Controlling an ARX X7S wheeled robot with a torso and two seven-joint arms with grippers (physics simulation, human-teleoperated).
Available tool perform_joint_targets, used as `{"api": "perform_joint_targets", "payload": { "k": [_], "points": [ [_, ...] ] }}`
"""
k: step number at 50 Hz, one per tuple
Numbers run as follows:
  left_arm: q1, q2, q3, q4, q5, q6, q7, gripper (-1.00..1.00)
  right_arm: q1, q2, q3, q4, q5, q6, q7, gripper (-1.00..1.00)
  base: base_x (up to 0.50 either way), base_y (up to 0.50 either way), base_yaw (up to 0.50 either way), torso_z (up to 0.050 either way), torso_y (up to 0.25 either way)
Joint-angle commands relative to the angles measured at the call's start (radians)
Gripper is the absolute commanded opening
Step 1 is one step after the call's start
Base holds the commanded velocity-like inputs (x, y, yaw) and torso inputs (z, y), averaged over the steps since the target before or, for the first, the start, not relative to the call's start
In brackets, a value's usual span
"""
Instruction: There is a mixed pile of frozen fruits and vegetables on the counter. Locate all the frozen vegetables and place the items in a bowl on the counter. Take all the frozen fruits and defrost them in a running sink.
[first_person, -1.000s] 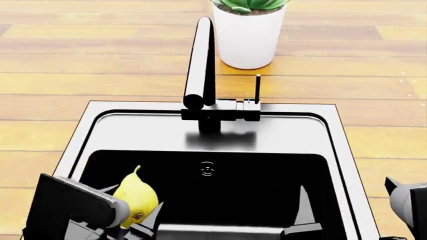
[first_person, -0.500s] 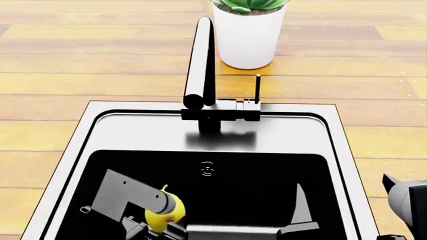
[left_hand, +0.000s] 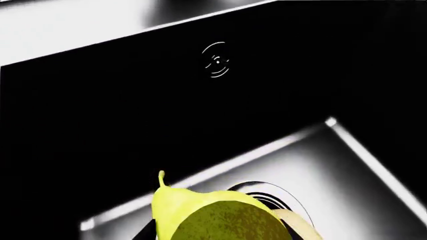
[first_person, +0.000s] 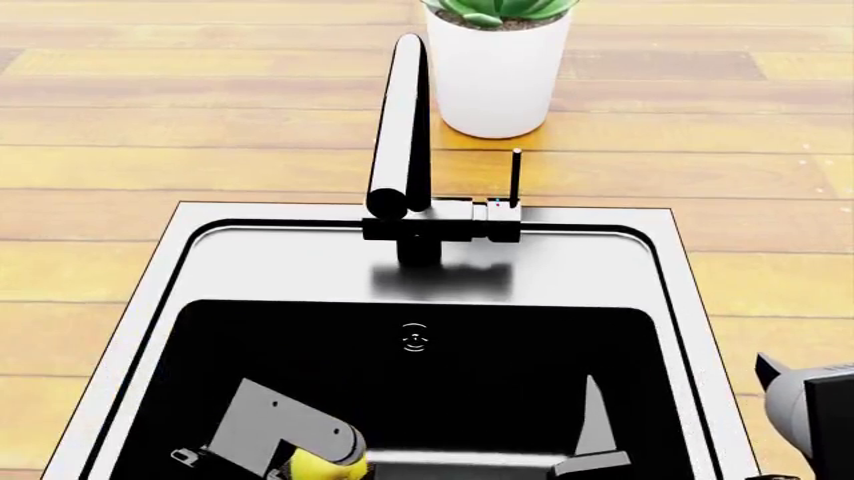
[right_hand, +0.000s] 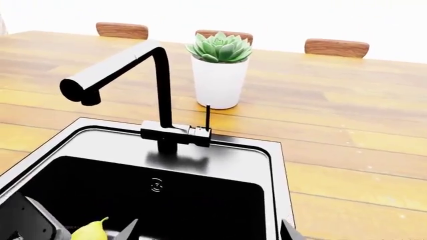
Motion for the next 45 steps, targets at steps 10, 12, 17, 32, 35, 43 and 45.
{"api": "perform_joint_targets", "payload": {
  "k": [10,12,17,32,35,43,45],
  "points": [
    [0.009,0.039,-0.036,-0.051,0.0,0.013,0.011,-1.0,-0.042,-0.03,0.044,0.001,-0.039,-0.006,-0.037,1.0,0.0,0.0,0.0,0.0,0.0],
    [0.007,0.04,-0.035,-0.053,0.0,0.012,0.012,1.0,-0.044,-0.038,0.038,0.002,-0.045,-0.001,-0.037,1.0,0.0,0.0,0.0,0.0,0.0],
    [0.005,0.038,-0.041,-0.034,-0.008,0.003,-0.006,1.0,-0.053,-0.031,0.048,0.001,-0.042,-0.007,-0.038,1.0,0.0,0.0,0.0,0.0,0.0],
    [0.016,-0.031,-0.098,0.209,-0.079,-0.056,-0.132,1.0,-0.056,-0.05,0.045,0.01,-0.06,0.0,-0.036,1.0,0.0,0.0,0.0,0.0,0.0],
    [0.011,-0.065,-0.133,0.328,-0.128,-0.089,-0.187,1.0,-0.046,-0.056,0.042,0.013,-0.06,0.002,-0.033,1.0,0.0,0.0,0.0,0.0,0.0],
    [-0.021,-0.135,-0.226,0.589,-0.285,-0.167,-0.325,1.0,-0.047,-0.066,0.042,0.021,-0.081,0.007,-0.036,1.0,0.0,0.0,0.0,0.0,0.0],
    [-0.017,-0.145,-0.234,0.608,-0.294,-0.166,-0.334,1.0,-0.049,-0.067,0.043,0.021,-0.087,0.008,-0.038,1.0,0.0,0.0,0.0,0.0,0.0]
  ]
}}
